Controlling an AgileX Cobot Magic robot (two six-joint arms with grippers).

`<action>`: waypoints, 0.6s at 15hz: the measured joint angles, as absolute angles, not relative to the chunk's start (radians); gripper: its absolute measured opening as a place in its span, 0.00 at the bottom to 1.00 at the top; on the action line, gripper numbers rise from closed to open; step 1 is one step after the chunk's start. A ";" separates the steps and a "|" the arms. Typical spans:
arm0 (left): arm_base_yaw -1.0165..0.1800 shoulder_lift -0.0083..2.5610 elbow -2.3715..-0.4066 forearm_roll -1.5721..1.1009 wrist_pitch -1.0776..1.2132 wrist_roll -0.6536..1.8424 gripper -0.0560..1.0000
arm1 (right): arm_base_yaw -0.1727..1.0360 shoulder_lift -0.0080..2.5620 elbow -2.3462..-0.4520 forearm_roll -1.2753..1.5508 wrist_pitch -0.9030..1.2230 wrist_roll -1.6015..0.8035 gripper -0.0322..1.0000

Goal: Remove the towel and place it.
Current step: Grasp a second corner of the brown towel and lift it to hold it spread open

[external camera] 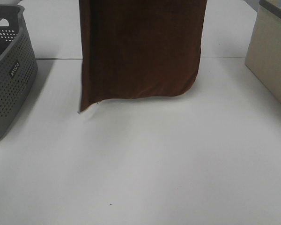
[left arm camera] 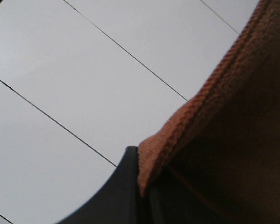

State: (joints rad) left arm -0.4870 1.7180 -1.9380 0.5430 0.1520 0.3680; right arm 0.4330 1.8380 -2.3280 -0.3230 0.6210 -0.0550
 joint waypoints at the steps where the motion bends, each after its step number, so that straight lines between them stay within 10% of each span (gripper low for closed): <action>1: -0.468 1.721 -1.938 0.532 0.113 0.367 0.05 | 0.433 1.841 -2.328 -0.336 0.567 -0.037 0.04; 9: -0.282 1.829 -1.938 0.518 -0.250 0.367 0.05 | 0.433 1.971 -2.331 -0.346 0.226 0.024 0.04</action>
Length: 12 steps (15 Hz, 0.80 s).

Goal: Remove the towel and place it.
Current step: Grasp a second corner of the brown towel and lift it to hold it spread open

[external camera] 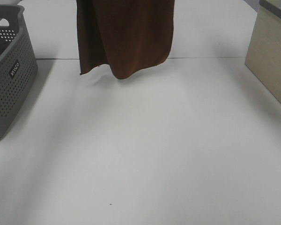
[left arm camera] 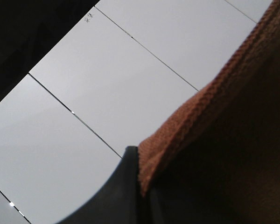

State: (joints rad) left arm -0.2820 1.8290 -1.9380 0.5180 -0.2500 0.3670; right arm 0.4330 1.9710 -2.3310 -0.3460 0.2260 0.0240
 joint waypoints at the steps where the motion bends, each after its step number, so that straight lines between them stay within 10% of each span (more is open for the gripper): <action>1: -0.261 1.860 -1.938 0.518 -0.296 0.367 0.05 | 0.431 1.991 -2.331 -0.347 0.196 0.032 0.04; 12: -0.182 2.320 -2.456 0.454 -0.439 0.304 0.05 | 0.345 2.213 -2.478 -0.300 -0.053 0.042 0.04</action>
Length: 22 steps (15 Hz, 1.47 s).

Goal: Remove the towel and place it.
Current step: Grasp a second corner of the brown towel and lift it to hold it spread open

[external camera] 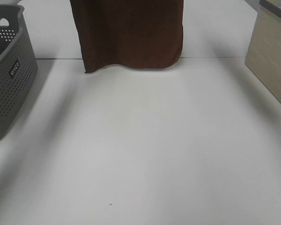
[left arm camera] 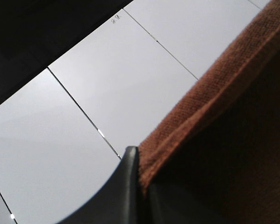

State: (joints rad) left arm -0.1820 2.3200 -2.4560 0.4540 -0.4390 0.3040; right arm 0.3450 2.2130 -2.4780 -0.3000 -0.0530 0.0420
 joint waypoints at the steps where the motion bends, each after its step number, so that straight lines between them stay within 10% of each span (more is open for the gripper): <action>1: -0.182 2.365 -2.532 0.455 -0.425 0.282 0.05 | 0.333 2.223 -2.478 -0.299 -0.055 0.042 0.04; 13: -0.184 2.434 -2.629 0.496 -0.344 0.195 0.05 | 0.319 2.239 -2.478 -0.272 -0.055 0.042 0.04; 22: -0.189 2.434 -2.621 0.824 -0.234 -0.309 0.05 | 0.313 2.235 -2.478 -0.210 0.235 0.042 0.04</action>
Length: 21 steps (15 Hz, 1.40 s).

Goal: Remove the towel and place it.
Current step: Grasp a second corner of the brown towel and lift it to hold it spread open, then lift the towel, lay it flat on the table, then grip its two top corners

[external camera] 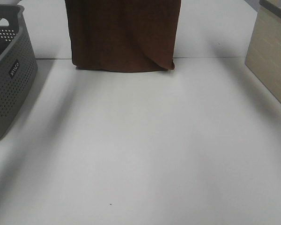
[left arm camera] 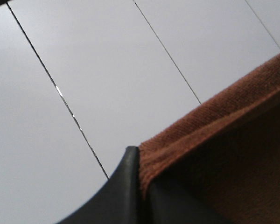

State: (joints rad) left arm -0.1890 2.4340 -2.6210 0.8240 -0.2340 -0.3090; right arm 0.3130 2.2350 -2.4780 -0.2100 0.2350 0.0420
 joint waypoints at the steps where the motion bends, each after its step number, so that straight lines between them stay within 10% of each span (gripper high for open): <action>1: -0.197 2.434 -2.603 0.856 -0.189 -0.419 0.05 | 0.313 2.228 -2.478 -0.178 0.311 0.042 0.04; 6: -0.265 2.434 -2.510 0.700 0.190 -0.593 0.05 | 0.317 2.220 -2.478 -0.040 0.611 0.028 0.04; 11: -0.280 2.359 -2.505 0.015 0.860 0.000 0.05 | 0.312 2.212 -2.478 0.000 0.834 -0.013 0.04; 21: -0.280 2.153 -2.505 -0.009 1.208 0.010 0.05 | 0.311 2.081 -2.479 0.146 1.204 -0.084 0.04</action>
State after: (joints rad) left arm -0.2800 2.1530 -2.5050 -0.0090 1.2080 0.0100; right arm 0.3110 2.0810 -2.4790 0.1460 1.2040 -0.0840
